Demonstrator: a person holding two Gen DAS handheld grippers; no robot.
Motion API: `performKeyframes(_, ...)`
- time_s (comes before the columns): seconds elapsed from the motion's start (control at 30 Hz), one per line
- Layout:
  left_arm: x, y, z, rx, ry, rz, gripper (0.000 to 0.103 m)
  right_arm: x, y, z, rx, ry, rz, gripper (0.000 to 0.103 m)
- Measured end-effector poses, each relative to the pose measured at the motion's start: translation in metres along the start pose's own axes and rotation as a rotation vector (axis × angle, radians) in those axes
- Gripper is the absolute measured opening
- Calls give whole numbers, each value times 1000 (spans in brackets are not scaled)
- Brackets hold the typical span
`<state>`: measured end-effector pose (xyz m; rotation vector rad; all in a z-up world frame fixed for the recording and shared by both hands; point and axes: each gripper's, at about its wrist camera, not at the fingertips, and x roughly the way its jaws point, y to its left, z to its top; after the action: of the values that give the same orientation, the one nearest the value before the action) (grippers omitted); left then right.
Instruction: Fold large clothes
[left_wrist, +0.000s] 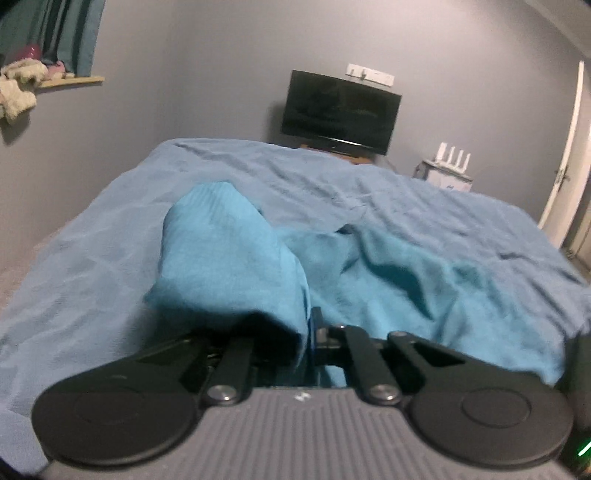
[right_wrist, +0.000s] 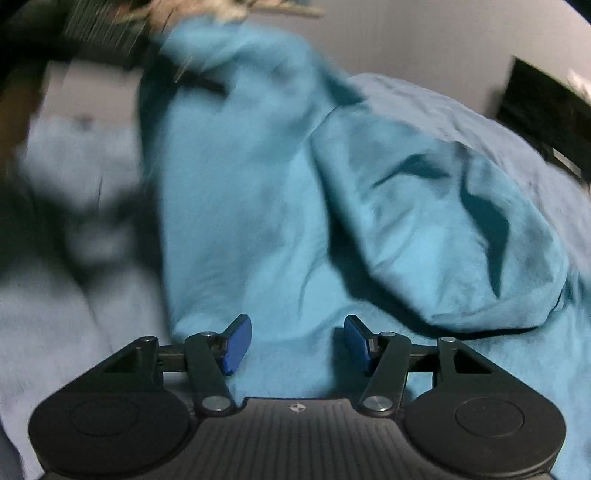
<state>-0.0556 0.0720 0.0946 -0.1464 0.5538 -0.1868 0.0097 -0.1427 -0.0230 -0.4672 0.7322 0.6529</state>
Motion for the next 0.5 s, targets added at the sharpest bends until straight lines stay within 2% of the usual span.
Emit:
performKeyframes(0.17,-12,-36,0,130,-19,-62,0,1,1,-11,43,45,17,58)
performKeyframes(0.33,-21,-76,2,277,-62,-124,0,-7,-6,-7,115,43,59,58)
performKeyframes(0.43,-25,-87,-1,331,-82,-138,0,-25,-21,-4,195,-10,111,55)
performKeyframes(0.5,-25,-92,-3,350,-78,-140,0,-46,-42,-2,285,-102,133,54)
